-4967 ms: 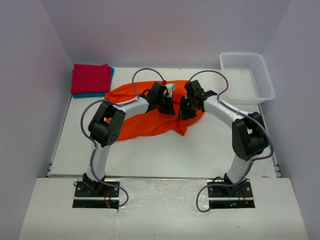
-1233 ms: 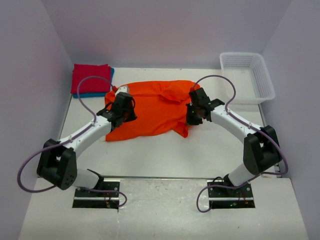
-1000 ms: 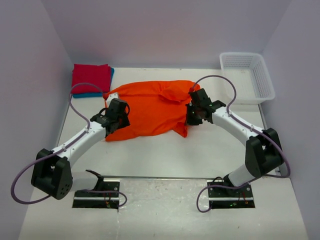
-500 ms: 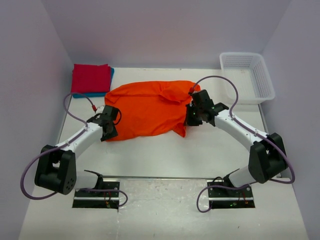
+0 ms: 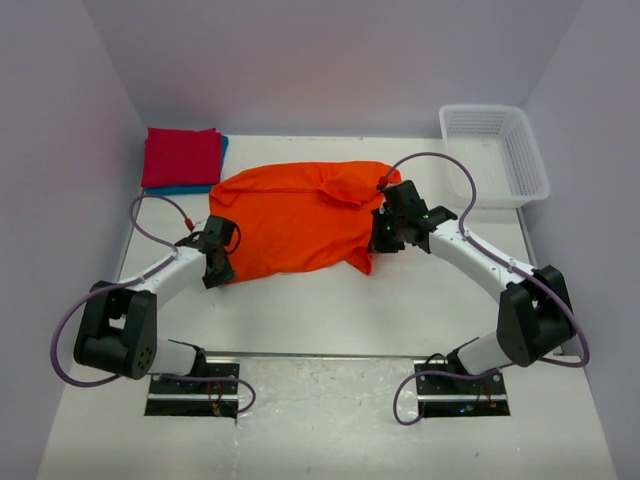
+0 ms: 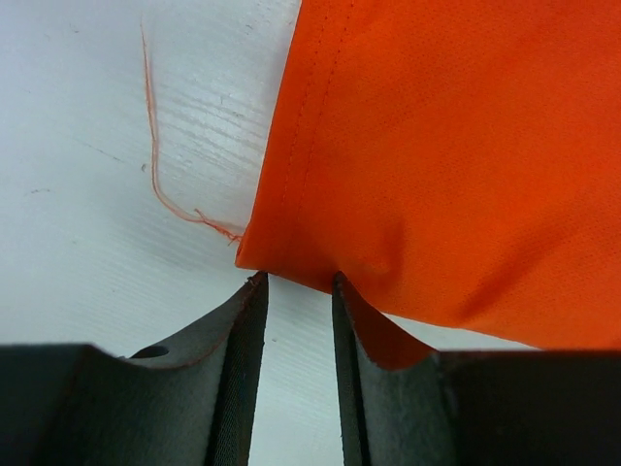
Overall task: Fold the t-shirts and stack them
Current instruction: Flatten out the tshirt
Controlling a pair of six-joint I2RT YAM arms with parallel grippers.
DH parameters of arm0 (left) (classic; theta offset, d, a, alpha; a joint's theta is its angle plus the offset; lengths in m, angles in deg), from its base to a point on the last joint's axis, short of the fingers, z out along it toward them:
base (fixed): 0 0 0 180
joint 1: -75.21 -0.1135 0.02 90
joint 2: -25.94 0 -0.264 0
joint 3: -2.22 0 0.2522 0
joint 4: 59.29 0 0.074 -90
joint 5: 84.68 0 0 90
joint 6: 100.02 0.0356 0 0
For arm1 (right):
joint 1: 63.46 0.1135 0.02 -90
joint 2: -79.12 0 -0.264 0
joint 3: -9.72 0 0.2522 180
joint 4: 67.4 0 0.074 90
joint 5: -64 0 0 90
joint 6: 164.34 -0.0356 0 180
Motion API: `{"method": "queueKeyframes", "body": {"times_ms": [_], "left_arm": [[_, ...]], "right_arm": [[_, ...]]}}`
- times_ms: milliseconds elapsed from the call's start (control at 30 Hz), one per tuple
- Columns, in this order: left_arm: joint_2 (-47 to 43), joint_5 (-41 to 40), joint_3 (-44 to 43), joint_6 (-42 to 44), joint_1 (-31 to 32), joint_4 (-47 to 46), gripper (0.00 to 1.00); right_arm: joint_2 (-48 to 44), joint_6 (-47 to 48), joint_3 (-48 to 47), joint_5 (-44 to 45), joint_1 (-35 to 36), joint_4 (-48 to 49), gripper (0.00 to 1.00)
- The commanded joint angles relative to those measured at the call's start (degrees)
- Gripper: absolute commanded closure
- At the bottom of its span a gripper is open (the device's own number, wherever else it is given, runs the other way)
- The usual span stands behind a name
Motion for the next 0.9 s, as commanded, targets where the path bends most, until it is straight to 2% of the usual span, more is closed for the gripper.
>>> {"method": "queueKeyframes", "body": {"times_ms": [0, 300, 500, 867], "left_arm": [[2.15, -0.15, -1.22, 0.69, -1.47, -3.55, 0.66], [6.38, 1.17, -2.99, 2.28, -4.81, -5.49, 0.60], [6.82, 2.04, -2.90, 1.67, -5.26, -5.40, 0.60], [-4.08, 2.49, -1.14, -0.27, -5.26, -2.77, 0.60]], "right_arm": [[-1.78, 0.79, -0.03, -1.24, 0.35, 1.41, 1.00], [-1.78, 0.97, -0.20, -1.15, 0.27, 1.24, 1.00], [-1.43, 0.97, -0.64, -1.24, 0.36, 1.15, 1.00], [-0.55, 0.97, -0.73, -1.85, 0.27, 1.41, 1.00]]}}
